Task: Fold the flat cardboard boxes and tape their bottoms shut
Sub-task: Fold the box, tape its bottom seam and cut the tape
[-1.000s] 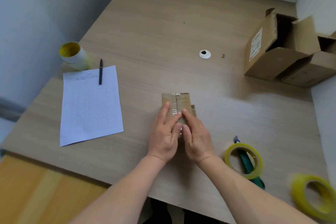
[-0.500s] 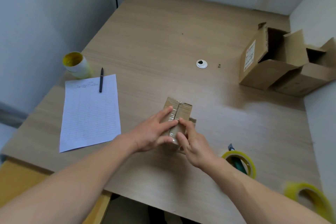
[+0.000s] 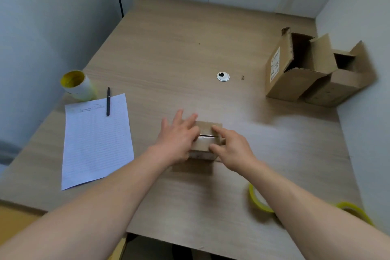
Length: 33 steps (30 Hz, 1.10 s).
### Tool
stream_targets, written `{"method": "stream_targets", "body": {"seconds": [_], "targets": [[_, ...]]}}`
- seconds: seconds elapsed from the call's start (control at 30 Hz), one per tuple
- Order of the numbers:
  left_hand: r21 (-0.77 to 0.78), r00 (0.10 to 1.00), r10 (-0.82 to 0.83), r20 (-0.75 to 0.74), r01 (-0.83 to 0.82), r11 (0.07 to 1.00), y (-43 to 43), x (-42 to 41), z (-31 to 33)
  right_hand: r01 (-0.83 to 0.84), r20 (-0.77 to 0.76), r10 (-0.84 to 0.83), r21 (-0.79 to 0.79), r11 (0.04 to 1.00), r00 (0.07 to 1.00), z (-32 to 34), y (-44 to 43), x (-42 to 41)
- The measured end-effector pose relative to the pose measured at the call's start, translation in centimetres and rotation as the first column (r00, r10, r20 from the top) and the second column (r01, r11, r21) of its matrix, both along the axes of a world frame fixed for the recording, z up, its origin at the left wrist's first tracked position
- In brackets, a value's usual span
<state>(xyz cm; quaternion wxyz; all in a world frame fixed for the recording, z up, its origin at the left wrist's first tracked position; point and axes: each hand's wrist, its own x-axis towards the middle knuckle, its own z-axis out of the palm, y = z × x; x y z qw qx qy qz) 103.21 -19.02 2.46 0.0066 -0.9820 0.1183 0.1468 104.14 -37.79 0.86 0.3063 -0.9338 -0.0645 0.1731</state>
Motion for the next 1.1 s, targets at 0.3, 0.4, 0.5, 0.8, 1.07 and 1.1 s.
{"method": "stream_targets", "body": {"seconds": [0.3,0.4,0.5,0.8,1.07,1.1], "targets": [[-0.335,0.984,0.175,0.045,-0.150,0.930,-1.6,-2.6,-0.7,0.250,-0.229,-0.174,0.367,0.896,0.958,0.0,-0.2,-2.9],[-0.290,0.994,0.097,0.052,-0.077,0.954,-1.0,-2.1,-1.2,0.091,0.092,-0.096,0.054,0.994,0.991,0.0,-6.1,-3.8],[-0.256,0.998,0.020,0.066,-0.002,0.967,-0.8,-1.2,-1.2,-0.198,0.076,0.233,-0.314,0.928,0.970,0.8,-11.3,-5.3],[-0.222,0.996,-0.033,0.079,0.050,0.974,-1.4,-0.9,-0.3,-0.468,-0.173,0.509,-0.702,0.537,0.843,-2.1,-14.1,-8.9],[-0.711,0.953,0.132,0.273,0.108,0.695,-2.8,-4.1,1.1,-0.070,0.061,0.083,-0.193,0.979,0.995,2.7,-12.2,-7.3],[-0.792,0.968,0.167,0.188,0.049,0.609,-3.3,-4.4,1.8,-0.007,0.027,0.007,-0.008,1.000,1.000,3.7,-11.5,-6.9]]}}
